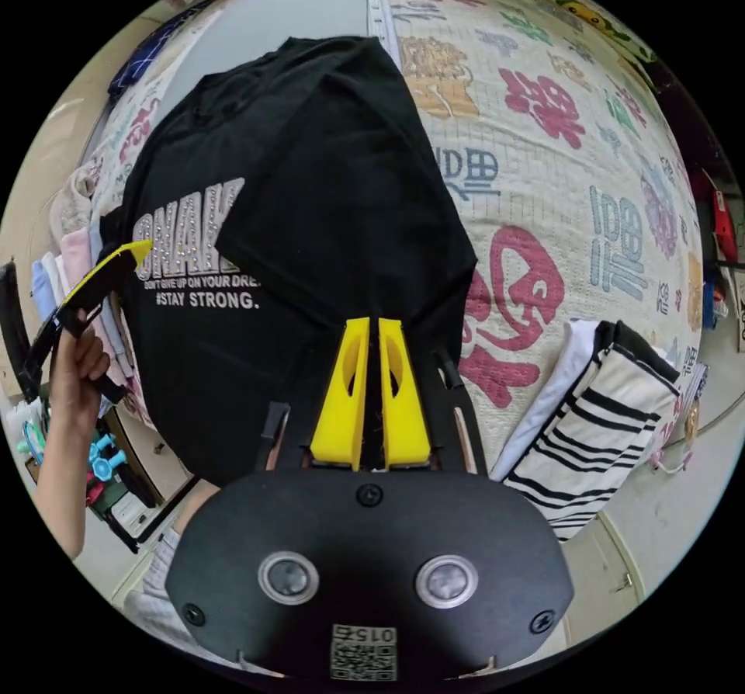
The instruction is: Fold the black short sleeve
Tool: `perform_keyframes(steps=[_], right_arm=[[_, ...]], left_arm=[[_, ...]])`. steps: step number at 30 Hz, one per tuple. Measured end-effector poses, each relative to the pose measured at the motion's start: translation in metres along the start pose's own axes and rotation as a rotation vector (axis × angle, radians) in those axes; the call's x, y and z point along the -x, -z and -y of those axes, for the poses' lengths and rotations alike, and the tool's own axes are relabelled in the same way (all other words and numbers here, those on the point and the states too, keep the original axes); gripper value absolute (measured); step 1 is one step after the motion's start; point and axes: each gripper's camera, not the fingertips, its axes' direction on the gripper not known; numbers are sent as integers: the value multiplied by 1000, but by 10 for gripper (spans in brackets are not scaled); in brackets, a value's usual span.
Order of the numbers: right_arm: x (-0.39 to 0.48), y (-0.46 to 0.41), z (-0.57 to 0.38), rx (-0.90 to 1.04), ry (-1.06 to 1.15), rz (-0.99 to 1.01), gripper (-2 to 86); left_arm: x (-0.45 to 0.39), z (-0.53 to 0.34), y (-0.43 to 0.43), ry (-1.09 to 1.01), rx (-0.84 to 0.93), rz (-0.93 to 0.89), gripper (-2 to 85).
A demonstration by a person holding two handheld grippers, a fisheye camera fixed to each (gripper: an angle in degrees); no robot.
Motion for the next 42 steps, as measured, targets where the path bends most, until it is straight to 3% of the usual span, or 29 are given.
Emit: perform_keyframes(steps=[6, 12, 16, 21, 27, 31, 36, 42], right_arm=[[124, 6, 63, -135, 233, 183, 58], [296, -62, 162, -66, 459, 378, 77], [376, -108, 211, -16, 542, 346, 90], [444, -170, 241, 62, 738, 148, 82], [471, -203, 248, 97, 806, 0, 18], [451, -182, 262, 36, 699, 88, 5], [342, -95, 267, -162, 412, 215, 1], [200, -66, 241, -174, 147, 152, 0]], left_arm=[[170, -43, 79, 348, -108, 197, 104], [209, -48, 74, 334, -119, 168, 111], [215, -48, 67, 384, -79, 217, 80], [209, -51, 73, 319, -90, 192, 33], [200, -55, 83, 275, -105, 179, 11], [191, -57, 93, 236, -119, 178, 9], [150, -71, 119, 9, -216, 139, 9], [68, -92, 119, -323, -255, 12, 9]])
